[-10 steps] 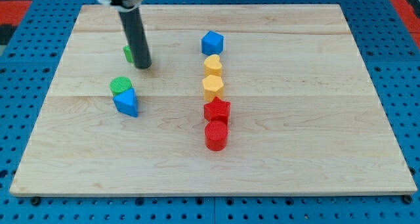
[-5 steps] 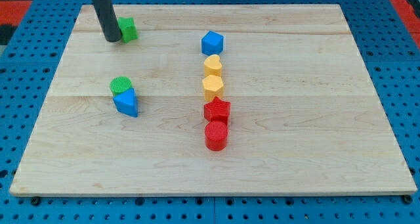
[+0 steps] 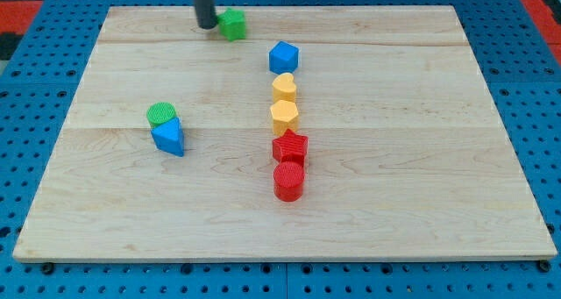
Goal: Place the green star on top of blue cube
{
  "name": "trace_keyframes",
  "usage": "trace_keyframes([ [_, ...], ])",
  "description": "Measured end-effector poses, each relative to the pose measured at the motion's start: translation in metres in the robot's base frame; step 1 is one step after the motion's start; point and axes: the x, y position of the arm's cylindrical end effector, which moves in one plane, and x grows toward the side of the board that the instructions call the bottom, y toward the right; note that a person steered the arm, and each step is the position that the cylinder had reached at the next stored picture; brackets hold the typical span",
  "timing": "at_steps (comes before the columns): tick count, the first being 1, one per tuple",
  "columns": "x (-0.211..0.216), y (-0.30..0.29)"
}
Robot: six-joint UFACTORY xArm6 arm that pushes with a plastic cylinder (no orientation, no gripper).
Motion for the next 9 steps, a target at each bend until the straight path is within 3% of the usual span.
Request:
trace_keyframes([
  [3,-0.023,0.051],
  [4,-0.008,0.074],
  [6,-0.026,0.029],
  [8,0.009,0.062],
  [9,0.01,0.051],
])
